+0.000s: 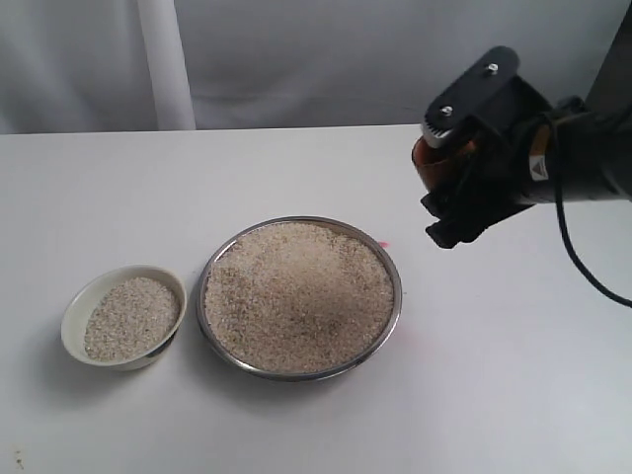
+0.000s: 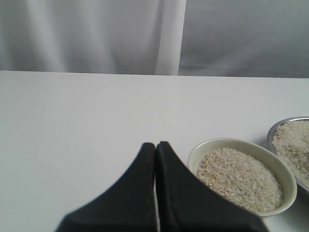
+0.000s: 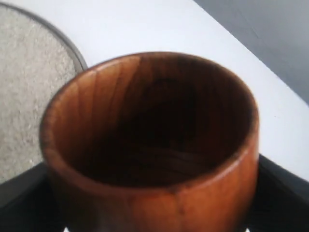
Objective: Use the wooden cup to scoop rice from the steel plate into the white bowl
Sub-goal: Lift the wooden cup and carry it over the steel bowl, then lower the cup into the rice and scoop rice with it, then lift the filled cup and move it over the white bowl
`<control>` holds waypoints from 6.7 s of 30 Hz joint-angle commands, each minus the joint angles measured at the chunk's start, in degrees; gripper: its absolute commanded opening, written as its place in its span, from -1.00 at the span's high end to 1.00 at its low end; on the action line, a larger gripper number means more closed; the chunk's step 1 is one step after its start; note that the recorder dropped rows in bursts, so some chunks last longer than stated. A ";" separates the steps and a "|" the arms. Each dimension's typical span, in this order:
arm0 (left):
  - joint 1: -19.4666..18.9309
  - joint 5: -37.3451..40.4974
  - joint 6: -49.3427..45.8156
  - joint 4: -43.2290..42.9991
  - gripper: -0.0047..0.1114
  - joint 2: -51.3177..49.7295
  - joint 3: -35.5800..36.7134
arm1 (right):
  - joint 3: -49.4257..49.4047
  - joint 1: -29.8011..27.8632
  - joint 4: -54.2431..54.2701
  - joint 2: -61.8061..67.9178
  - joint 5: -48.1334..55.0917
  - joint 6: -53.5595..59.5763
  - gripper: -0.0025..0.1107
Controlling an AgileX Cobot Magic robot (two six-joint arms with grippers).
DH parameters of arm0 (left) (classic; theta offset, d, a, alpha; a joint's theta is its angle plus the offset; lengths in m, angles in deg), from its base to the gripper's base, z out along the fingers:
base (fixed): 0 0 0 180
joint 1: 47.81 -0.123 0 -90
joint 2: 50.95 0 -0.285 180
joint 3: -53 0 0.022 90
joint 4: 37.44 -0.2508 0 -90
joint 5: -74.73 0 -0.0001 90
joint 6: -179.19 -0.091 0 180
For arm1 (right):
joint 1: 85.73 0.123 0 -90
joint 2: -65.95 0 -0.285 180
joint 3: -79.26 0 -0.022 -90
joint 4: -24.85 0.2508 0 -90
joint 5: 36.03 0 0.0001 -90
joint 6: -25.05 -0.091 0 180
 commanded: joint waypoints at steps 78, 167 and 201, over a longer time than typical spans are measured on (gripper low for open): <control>0.30 -0.39 0.14 0.33 0.92 -0.02 -0.34 | 39.55 26.82 -32.41 46.46 47.29 30.85 0.83; 0.30 -0.39 0.14 0.33 0.92 -0.02 -0.34 | 16.21 14.53 22.20 29.04 -3.58 30.04 0.90; 0.30 -0.39 0.14 0.33 0.92 -0.02 -0.34 | 27.16 22.89 8.51 23.49 -1.27 19.96 0.90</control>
